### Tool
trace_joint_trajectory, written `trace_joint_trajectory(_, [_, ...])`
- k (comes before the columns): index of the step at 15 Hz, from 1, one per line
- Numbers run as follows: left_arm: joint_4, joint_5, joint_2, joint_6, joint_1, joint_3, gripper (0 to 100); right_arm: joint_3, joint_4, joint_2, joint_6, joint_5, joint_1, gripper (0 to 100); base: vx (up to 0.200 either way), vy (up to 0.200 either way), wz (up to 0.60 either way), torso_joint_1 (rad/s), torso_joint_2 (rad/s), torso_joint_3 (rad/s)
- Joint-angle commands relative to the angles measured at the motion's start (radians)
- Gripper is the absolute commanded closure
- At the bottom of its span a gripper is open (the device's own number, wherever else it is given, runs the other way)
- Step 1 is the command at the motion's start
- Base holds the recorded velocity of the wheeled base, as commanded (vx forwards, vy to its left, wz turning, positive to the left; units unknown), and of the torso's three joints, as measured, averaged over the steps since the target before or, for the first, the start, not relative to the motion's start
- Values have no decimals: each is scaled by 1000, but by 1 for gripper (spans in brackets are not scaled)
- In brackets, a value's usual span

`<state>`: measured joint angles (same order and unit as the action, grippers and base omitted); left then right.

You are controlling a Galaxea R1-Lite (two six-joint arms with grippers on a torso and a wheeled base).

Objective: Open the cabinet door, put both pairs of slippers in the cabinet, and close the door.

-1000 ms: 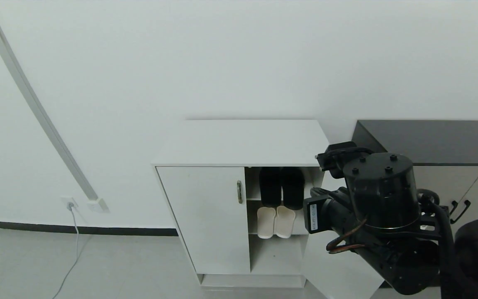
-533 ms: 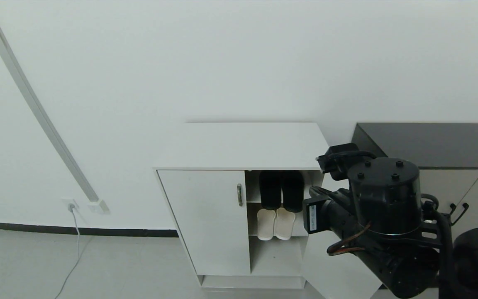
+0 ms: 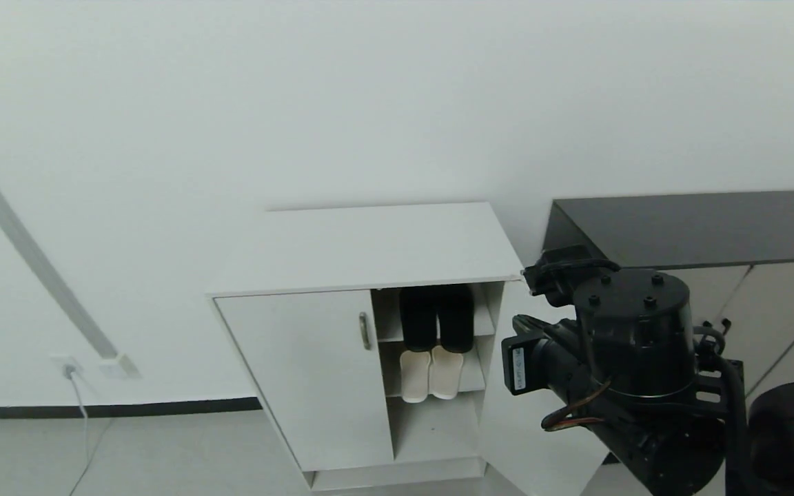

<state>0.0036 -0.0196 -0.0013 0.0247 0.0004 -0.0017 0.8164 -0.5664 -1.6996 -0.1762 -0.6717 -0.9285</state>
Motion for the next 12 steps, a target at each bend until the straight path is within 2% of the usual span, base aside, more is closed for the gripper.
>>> trace_joint_trajectory(1, [-1, 0, 1, 0, 0, 0, 100, 0, 0, -3, 0, 0, -1, 100, 0, 0, -600, 7, 2, -2])
trace_joint_trajectory(3, [-1, 0, 1, 0, 0, 0, 100, 0, -1, -3, 0, 0, 4, 100, 0, 0, -600, 2, -2, 2])
trace_joint_trajectory(10, [-1, 0, 1, 0, 0, 0, 100, 1, -1, -8, 0, 0, 17, 100, 0, 0, 0, 0, 0, 0])
trace_joint_trajectory(12, [-1, 0, 1, 0, 0, 0, 100, 1, -1, -12, 0, 0, 19, 100, -200, 0, 0, 0, 2, 0])
